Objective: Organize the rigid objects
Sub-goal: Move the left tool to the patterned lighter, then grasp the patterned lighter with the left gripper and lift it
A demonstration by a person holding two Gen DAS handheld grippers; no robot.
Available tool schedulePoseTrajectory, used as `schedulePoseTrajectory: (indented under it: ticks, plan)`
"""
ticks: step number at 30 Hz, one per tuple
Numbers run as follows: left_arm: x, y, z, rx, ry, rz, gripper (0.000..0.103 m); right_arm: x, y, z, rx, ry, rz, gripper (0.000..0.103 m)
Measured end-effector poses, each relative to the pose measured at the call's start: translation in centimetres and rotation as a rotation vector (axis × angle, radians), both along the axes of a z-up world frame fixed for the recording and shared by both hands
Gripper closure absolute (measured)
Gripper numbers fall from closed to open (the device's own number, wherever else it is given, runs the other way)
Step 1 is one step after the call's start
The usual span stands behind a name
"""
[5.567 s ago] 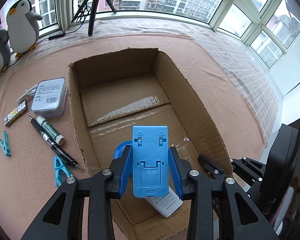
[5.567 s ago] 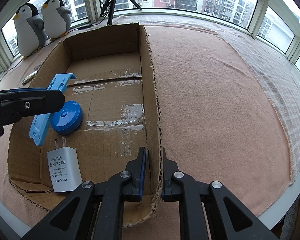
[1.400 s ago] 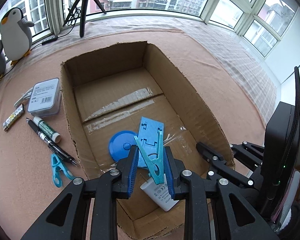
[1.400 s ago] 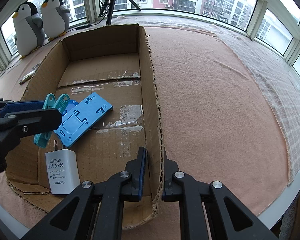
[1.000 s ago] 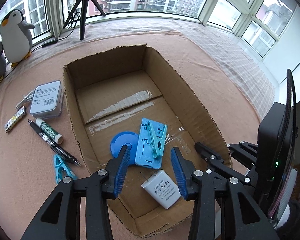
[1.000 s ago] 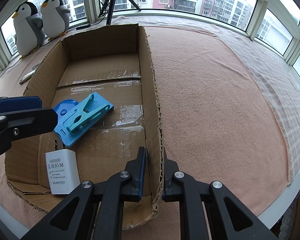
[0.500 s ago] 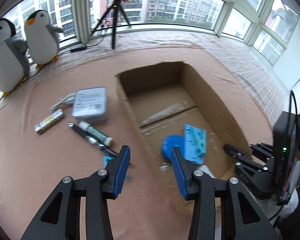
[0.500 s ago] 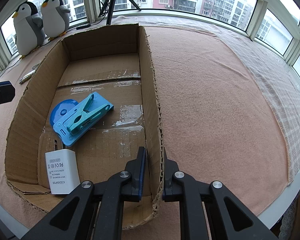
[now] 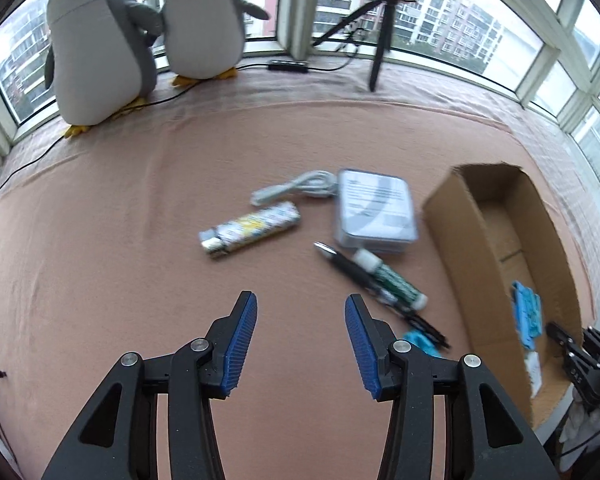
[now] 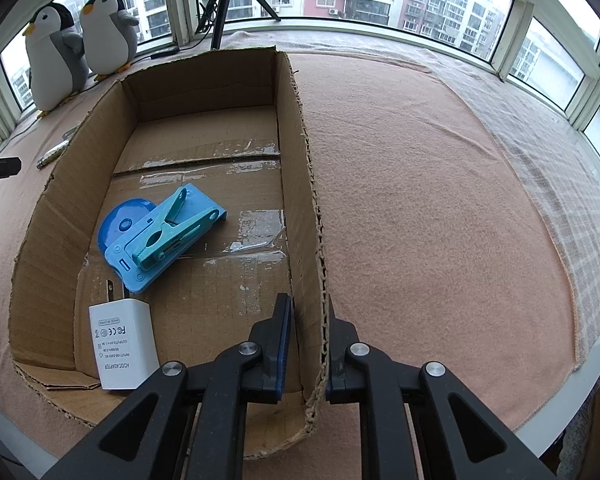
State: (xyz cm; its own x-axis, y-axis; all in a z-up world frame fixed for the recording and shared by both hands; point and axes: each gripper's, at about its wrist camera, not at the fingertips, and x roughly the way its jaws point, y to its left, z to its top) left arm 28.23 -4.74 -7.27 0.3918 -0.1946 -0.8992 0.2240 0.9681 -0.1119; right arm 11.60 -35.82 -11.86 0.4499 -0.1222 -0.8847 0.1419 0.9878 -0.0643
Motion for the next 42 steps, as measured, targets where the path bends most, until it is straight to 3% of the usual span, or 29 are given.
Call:
schedulePoseTrajectory:
  ticks: [5, 8, 13, 17, 30, 42]
  plan:
    - [3.4, 2.3, -1.0, 0.012, 0.021, 0.015, 0.053, -0.1, -0.1, -0.2, -0.001, -0.005, -0.007, 0.09]
    - [5.4, 2.6, -1.6, 0.02, 0.025, 0.003, 0.044, -0.1, 0.0, -0.2, -0.003, -0.004, -0.014, 0.089]
    - [7.5, 1.5, -3.0, 0.033, 0.045, -0.074, 0.042, 0.0, 0.4, -0.2, -0.027, 0.005, -0.023, 0.089]
    - [8.3, 0.7, -4.2, 0.094, 0.048, -0.122, 0.042, 0.2, 0.5, -0.1, -0.036, 0.013, -0.028, 0.088]
    - [9.1, -1.5, -6.1, 0.176, 0.04, -0.207, 0.042, 0.5, 0.7, -0.2, -0.046, 0.018, -0.034, 0.088]
    - [7.9, -3.3, -5.8, 0.216, 0.029, -0.237, 0.073, 0.3, 0.7, -0.2, -0.044, 0.013, -0.035, 0.088]
